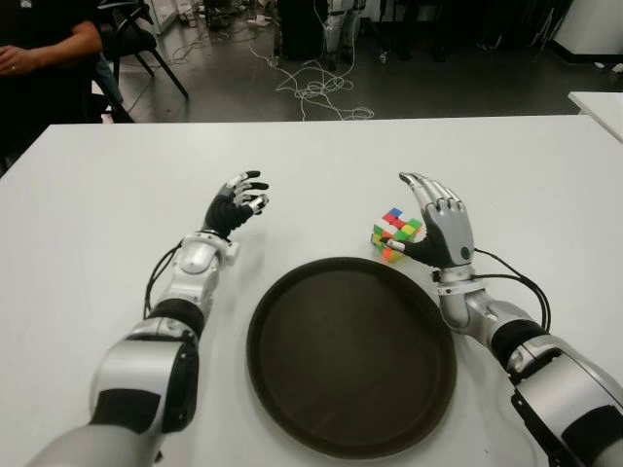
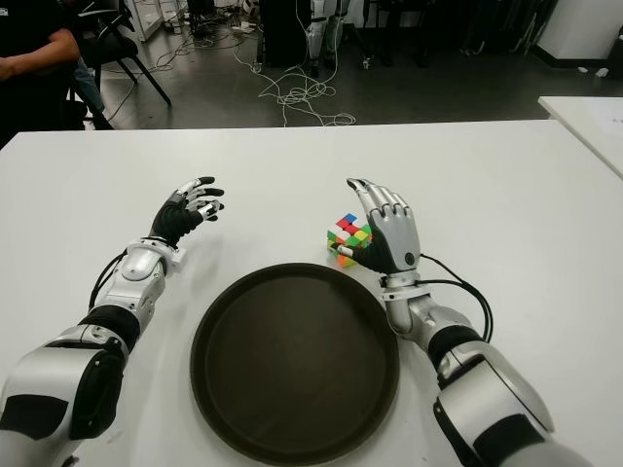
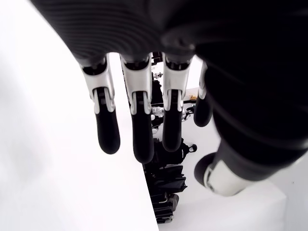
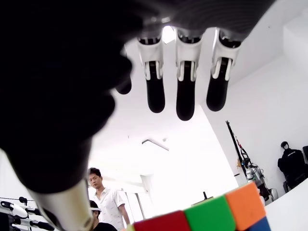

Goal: Pick up the Rubik's Cube and put it in the plate

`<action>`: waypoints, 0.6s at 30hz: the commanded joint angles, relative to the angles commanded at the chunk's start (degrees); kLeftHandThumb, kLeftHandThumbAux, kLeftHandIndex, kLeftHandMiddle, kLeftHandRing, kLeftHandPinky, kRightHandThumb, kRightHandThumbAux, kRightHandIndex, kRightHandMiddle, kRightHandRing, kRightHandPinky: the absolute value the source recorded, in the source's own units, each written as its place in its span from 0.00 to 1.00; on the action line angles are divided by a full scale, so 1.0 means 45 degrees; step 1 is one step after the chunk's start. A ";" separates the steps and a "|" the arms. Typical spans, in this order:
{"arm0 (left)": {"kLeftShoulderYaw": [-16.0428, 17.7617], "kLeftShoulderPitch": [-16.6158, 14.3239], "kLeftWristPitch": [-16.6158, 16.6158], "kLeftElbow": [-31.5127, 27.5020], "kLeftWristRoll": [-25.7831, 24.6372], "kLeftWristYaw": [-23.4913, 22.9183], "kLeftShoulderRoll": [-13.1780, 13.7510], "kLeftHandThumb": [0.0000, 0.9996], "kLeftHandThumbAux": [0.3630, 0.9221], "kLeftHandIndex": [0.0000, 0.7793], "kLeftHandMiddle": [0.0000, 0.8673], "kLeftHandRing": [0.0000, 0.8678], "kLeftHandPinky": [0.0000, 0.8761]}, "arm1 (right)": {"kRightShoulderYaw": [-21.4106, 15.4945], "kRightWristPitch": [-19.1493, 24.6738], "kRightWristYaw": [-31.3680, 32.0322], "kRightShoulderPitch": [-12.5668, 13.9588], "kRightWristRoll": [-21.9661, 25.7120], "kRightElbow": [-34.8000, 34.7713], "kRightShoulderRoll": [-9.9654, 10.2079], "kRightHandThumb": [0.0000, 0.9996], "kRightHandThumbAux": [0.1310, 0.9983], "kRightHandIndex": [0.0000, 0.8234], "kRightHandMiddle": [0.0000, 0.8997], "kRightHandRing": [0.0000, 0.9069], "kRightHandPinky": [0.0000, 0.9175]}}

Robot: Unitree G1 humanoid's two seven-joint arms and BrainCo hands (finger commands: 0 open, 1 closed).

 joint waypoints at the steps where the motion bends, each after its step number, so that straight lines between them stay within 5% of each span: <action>1: -0.0002 -0.0003 0.0008 0.0002 0.0003 0.0006 0.0000 0.32 0.69 0.24 0.33 0.37 0.40 | 0.0014 -0.0009 0.0009 -0.0010 0.0001 0.0006 -0.0003 0.01 0.80 0.20 0.25 0.26 0.28; 18: 0.0106 -0.0033 0.0107 0.0015 -0.0118 -0.0124 -0.0035 0.32 0.69 0.24 0.32 0.36 0.40 | 0.0059 -0.0024 0.0515 -0.0346 0.0112 0.0079 0.0019 0.00 0.79 0.20 0.26 0.26 0.29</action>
